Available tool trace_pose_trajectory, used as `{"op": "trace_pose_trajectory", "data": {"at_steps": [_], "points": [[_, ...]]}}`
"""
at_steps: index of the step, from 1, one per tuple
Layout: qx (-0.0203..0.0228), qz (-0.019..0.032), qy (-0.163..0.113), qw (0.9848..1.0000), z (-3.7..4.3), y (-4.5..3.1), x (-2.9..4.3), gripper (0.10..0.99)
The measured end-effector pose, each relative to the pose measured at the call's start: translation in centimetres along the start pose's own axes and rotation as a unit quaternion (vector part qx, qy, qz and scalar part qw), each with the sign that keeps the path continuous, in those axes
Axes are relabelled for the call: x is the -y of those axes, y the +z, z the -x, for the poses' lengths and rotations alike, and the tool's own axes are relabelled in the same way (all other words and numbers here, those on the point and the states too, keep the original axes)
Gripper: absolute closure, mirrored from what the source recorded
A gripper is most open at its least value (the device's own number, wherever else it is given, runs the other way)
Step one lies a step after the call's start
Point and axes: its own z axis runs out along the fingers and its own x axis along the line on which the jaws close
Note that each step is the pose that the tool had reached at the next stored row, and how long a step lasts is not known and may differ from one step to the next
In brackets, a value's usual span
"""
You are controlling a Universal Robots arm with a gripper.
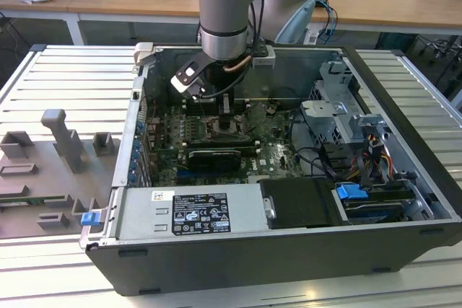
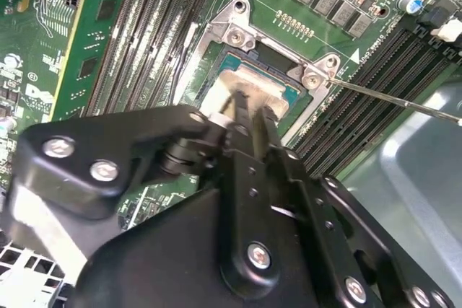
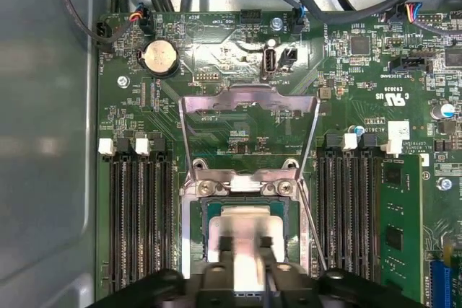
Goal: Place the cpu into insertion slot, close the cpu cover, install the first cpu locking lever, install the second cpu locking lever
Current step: 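Place the cpu into insertion slot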
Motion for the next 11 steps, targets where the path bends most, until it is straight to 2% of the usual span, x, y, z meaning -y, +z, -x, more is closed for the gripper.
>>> {"op": "trace_pose_trajectory", "data": {"at_steps": [1,2,3,11], "points": [[0.0001,0.0000,0.000,1.0000,0.00,-0.04,0.00,0.918],[0.0000,0.0000,0.000,1.0000,0.00,-0.07,0.00,0.918],[0.0000,0.0001,0.000,1.0000,0.00,-0.08,-0.01,0.976],[0.0003,0.0000,0.000,1.0000,0.00,-0.21,-0.02,0.980]]}}
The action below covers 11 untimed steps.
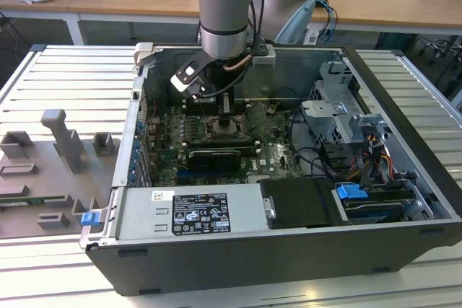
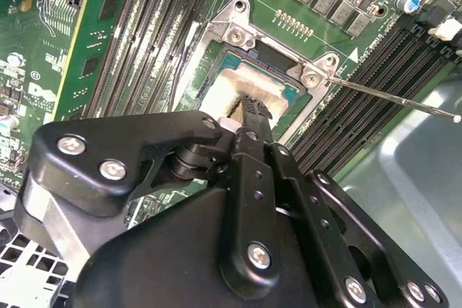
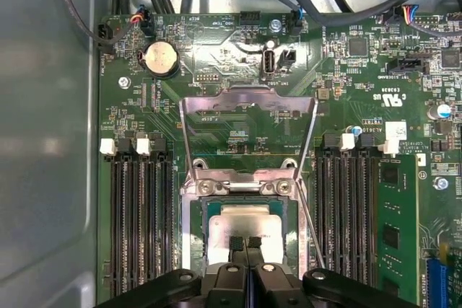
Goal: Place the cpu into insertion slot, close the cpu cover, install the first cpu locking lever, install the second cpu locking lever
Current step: 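Place the cpu into insertion slot, then close the cpu cover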
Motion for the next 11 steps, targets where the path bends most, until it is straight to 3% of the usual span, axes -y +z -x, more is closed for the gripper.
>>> {"op": "trace_pose_trajectory", "data": {"at_steps": [10,11], "points": [[0.0001,0.0001,0.000,1.0000,-0.01,-0.44,-0.03,0.980],[0.0003,-0.0007,0.000,1.0000,-0.01,-0.43,-0.39,0.980]]}}
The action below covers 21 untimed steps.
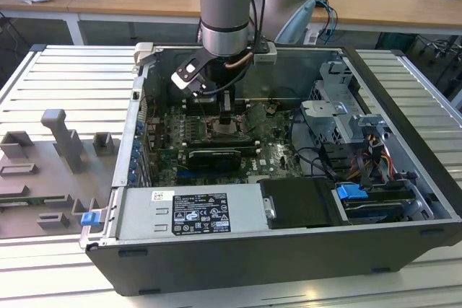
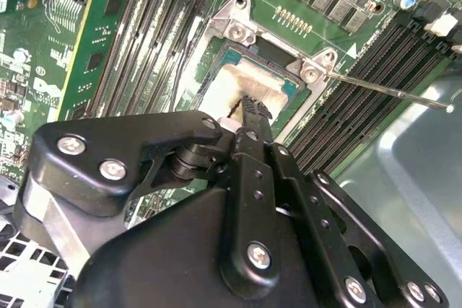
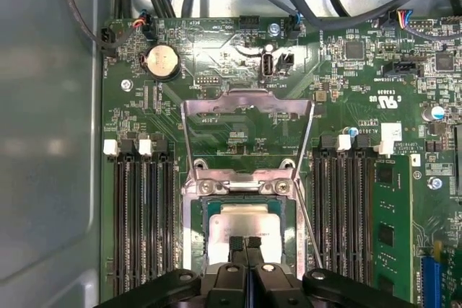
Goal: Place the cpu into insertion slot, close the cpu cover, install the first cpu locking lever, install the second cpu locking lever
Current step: 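Close the cpu cover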
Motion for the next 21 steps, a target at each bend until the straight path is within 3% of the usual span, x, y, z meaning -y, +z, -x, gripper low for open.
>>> {"op": "trace_pose_trajectory", "data": {"at_steps": [2,6,11,15,21], "points": [[0.0000,-0.0008,0.000,1.0000,0.01,0.02,-0.44,0.980],[0.0000,-0.0009,0.000,1.0000,0.00,-0.09,-0.46,0.980],[0.0000,-0.0009,0.000,1.0000,-0.01,-1.05,-0.52,0.980],[0.0000,-0.0009,0.000,1.0000,-0.01,-1.09,-0.85,0.980],[0.0004,-0.0008,0.000,1.0000,-0.05,-4.21,-1.03,0.980]]}}
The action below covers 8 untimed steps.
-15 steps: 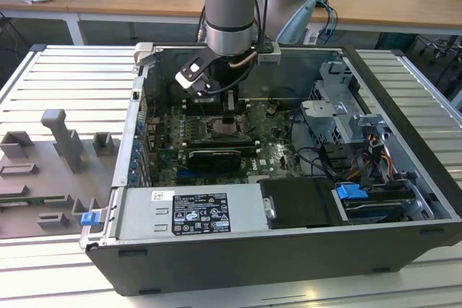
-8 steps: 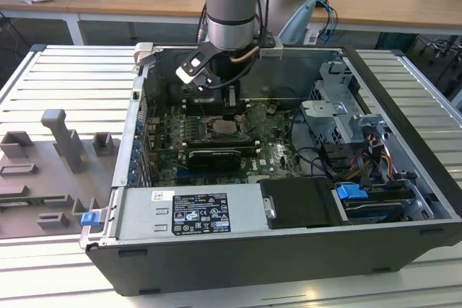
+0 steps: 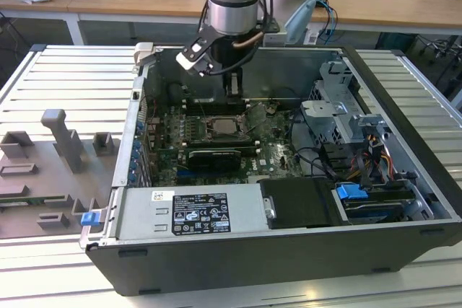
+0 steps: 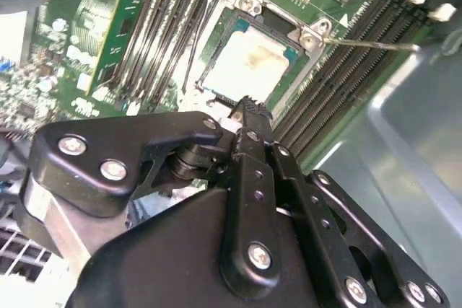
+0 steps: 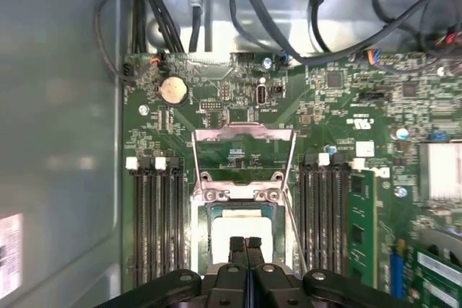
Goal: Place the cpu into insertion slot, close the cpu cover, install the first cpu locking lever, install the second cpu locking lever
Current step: 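Close the cpu cover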
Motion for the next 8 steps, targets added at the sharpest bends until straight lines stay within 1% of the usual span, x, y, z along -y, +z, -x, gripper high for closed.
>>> {"op": "trace_pose_trajectory", "data": {"at_steps": [2,3,6,8], "points": [[0.0008,0.0000,0.000,1.0000,-0.01,-1.33,-0.08,0.980],[0.0009,0.0000,0.000,1.0000,-0.01,-1.63,-0.09,0.980],[0.0010,0.0000,0.000,1.0000,-0.01,-1.63,-0.18,0.980],[0.0014,0.0000,0.000,1.0000,-0.02,-1.62,-0.38,0.980]]}}
